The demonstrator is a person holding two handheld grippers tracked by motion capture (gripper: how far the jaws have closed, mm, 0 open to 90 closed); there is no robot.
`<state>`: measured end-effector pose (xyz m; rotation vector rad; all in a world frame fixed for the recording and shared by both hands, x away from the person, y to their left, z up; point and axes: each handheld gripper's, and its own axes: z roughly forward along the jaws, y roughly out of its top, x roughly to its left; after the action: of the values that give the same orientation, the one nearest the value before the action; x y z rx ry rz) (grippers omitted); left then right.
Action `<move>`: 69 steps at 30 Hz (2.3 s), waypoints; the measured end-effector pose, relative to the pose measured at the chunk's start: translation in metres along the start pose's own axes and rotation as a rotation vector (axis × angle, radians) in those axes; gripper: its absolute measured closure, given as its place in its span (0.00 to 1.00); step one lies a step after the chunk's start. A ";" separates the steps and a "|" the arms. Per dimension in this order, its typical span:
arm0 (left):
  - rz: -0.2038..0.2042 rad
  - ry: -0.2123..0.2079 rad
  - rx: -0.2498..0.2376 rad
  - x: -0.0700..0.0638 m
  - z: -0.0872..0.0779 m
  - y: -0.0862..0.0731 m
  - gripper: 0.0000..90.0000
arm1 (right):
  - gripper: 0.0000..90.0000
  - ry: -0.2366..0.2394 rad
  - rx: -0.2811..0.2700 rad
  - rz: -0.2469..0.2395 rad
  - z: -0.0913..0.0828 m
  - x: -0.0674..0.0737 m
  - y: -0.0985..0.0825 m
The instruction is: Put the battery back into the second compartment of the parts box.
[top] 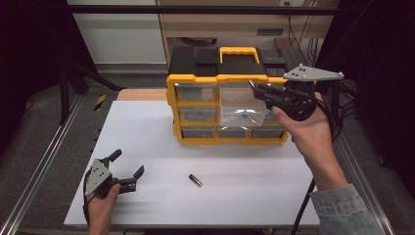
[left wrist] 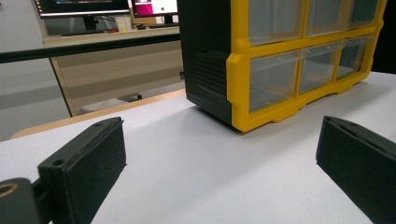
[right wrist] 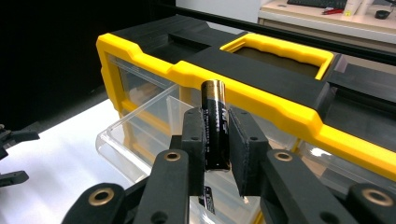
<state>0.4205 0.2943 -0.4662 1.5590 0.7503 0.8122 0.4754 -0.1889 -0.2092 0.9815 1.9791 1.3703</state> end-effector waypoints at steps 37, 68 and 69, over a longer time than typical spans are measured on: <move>0.001 0.000 0.002 0.000 0.000 0.000 0.01 | 0.09 -0.067 -0.049 -0.031 -0.017 0.012 -0.033; 0.005 -0.001 0.001 -0.001 0.000 0.000 0.01 | 0.06 -0.050 0.103 0.033 0.017 0.013 -0.114; 0.005 -0.001 0.000 -0.001 0.000 0.000 0.01 | 0.06 -0.047 0.111 0.039 0.018 0.015 -0.117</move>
<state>0.4200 0.2938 -0.4661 1.5618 0.7462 0.8148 0.4500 -0.1925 -0.3260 1.0975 2.0288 1.2574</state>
